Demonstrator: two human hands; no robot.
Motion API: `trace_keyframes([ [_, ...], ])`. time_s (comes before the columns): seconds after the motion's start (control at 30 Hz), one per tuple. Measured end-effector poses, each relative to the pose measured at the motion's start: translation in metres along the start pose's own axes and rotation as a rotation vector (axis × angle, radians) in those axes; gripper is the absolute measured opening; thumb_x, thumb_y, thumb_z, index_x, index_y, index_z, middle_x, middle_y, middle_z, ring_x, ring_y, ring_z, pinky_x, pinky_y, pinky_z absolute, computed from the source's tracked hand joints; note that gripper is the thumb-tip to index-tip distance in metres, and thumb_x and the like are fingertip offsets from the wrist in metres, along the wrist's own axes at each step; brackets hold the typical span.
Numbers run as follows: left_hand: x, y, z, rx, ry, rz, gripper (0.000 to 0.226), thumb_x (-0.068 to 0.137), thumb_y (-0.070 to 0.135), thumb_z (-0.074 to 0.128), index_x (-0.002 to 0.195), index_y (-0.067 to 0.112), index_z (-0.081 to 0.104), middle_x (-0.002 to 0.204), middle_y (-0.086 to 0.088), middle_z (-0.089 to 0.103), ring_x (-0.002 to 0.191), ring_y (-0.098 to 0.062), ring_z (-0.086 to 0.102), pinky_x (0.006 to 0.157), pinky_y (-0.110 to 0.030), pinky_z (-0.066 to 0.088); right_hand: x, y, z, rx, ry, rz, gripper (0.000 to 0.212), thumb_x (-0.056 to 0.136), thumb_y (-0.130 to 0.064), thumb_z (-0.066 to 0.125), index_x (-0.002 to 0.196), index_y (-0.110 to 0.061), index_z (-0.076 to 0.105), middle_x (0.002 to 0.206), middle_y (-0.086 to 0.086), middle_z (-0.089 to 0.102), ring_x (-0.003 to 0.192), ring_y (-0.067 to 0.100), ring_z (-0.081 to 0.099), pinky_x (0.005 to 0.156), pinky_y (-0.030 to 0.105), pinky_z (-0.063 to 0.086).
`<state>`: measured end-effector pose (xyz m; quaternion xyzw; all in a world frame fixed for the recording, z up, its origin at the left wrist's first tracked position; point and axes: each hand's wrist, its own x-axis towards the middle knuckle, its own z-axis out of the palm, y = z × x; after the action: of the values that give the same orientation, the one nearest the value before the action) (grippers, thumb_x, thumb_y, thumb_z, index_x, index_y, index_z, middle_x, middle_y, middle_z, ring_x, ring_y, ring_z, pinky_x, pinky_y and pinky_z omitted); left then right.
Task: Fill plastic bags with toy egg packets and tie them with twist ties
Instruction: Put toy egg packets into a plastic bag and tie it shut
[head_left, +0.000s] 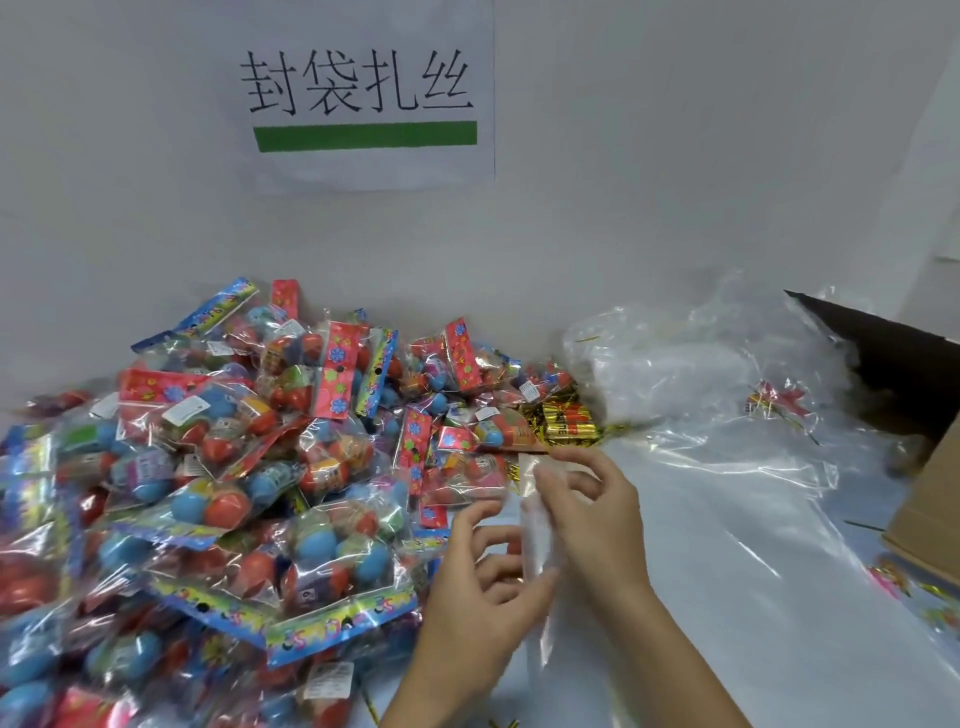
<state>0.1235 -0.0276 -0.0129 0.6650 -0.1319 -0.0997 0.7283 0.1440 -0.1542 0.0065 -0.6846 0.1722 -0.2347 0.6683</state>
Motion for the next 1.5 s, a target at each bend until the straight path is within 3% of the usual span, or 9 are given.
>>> trace_keyframes([
  [0.1, -0.001, 0.001, -0.002, 0.09, -0.056, -0.015, 0.075, 0.071, 0.008, 0.081, 0.134, 0.025, 0.045, 0.108, 0.006, 0.069, 0.09, -0.015, 0.072, 0.075, -0.025, 0.056, -0.005, 0.005, -0.003, 0.053, 0.099, 0.026, 0.018, 0.088, -0.023, 0.075, 0.095, -0.032, 0.061, 0.083, -0.002, 0.073, 0.068, 0.007, 0.068, 0.055, 0.013, 0.047],
  [0.2, -0.004, 0.004, 0.002, 0.201, -0.065, 0.007, 0.072, 0.078, 0.003, 0.077, 0.132, 0.033, 0.04, 0.111, 0.009, 0.069, 0.091, -0.015, 0.073, 0.076, -0.026, 0.058, -0.006, 0.006, -0.003, 0.096, 0.116, 0.055, 0.019, 0.089, -0.029, 0.074, 0.097, -0.033, 0.057, 0.087, 0.001, 0.075, 0.077, 0.016, 0.072, 0.066, 0.029, 0.055],
  [0.3, -0.002, 0.006, -0.004, 0.162, 0.103, 0.005, 0.045, 0.087, 0.006, 0.067, 0.118, 0.03, 0.046, 0.102, 0.012, 0.074, 0.082, -0.017, 0.075, 0.074, -0.035, 0.061, -0.008, 0.004, 0.001, 0.325, 0.012, 0.142, 0.013, 0.097, -0.028, 0.065, 0.106, -0.027, 0.056, 0.089, 0.007, 0.076, 0.08, 0.028, 0.075, 0.068, 0.037, 0.059],
  [0.37, 0.001, 0.005, -0.01, 0.094, 0.199, -0.033, 0.027, 0.095, 0.006, 0.06, 0.111, 0.025, 0.05, 0.097, 0.009, 0.076, 0.071, -0.013, 0.072, 0.063, -0.026, 0.057, -0.01, 0.003, 0.002, 0.436, -0.069, 0.17, 0.018, 0.098, -0.017, 0.063, 0.113, -0.023, 0.055, 0.093, 0.014, 0.075, 0.082, 0.03, 0.076, 0.066, 0.031, 0.06],
  [0.5, 0.006, 0.003, -0.016, -0.041, 0.255, -0.135, 0.014, 0.099, 0.015, 0.052, 0.107, 0.02, 0.061, 0.093, 0.002, 0.078, 0.077, -0.01, 0.071, 0.064, -0.022, 0.053, -0.015, 0.005, 0.002, 0.312, -0.181, 0.086, 0.034, 0.095, -0.007, 0.063, 0.12, -0.028, 0.055, 0.094, 0.006, 0.078, 0.086, 0.023, 0.076, 0.067, 0.024, 0.06],
  [0.67, 0.008, 0.01, -0.014, -0.379, 0.238, -0.208, 0.02, 0.104, 0.013, 0.04, 0.116, 0.005, 0.054, 0.104, -0.015, 0.076, 0.096, -0.033, 0.074, 0.078, -0.05, 0.06, -0.018, 0.008, 0.0, 0.082, -0.261, -0.107, 0.05, 0.092, -0.002, 0.066, 0.123, -0.04, 0.053, 0.095, -0.007, 0.078, 0.093, 0.007, 0.074, 0.079, 0.016, 0.055],
  [0.93, 0.006, 0.006, -0.013, -0.105, 0.295, -0.114, 0.016, 0.1, 0.017, 0.057, 0.1, 0.002, 0.063, 0.085, -0.012, 0.077, 0.079, -0.027, 0.076, 0.058, -0.03, 0.056, -0.02, 0.014, -0.001, -0.272, -0.303, -0.338, 0.062, 0.085, -0.013, 0.073, 0.125, -0.054, 0.051, 0.097, -0.021, 0.07, 0.102, -0.001, 0.065, 0.078, 0.014, 0.053],
  [1.23, 0.005, 0.002, -0.015, 0.054, 0.312, -0.03, 0.02, 0.099, 0.024, 0.059, 0.095, 0.006, 0.067, 0.078, -0.013, 0.076, 0.076, -0.034, 0.074, 0.077, -0.056, 0.057, -0.019, 0.018, 0.002, -0.341, -0.256, -0.499, 0.048, 0.085, -0.006, 0.074, 0.124, -0.031, 0.067, 0.094, -0.023, 0.07, 0.096, -0.003, 0.065, 0.075, 0.002, 0.044],
  [1.5, 0.007, -0.001, -0.015, 0.082, 0.359, 0.005, 0.022, 0.093, 0.029, 0.066, 0.087, 0.008, 0.065, 0.072, -0.009, 0.076, 0.071, -0.031, 0.075, 0.073, -0.051, 0.06, -0.015, 0.019, 0.003, -0.297, -0.193, -0.528, 0.044, 0.083, -0.002, 0.076, 0.117, -0.027, 0.072, 0.088, -0.021, 0.069, 0.085, 0.004, 0.067, 0.075, 0.009, 0.05],
])
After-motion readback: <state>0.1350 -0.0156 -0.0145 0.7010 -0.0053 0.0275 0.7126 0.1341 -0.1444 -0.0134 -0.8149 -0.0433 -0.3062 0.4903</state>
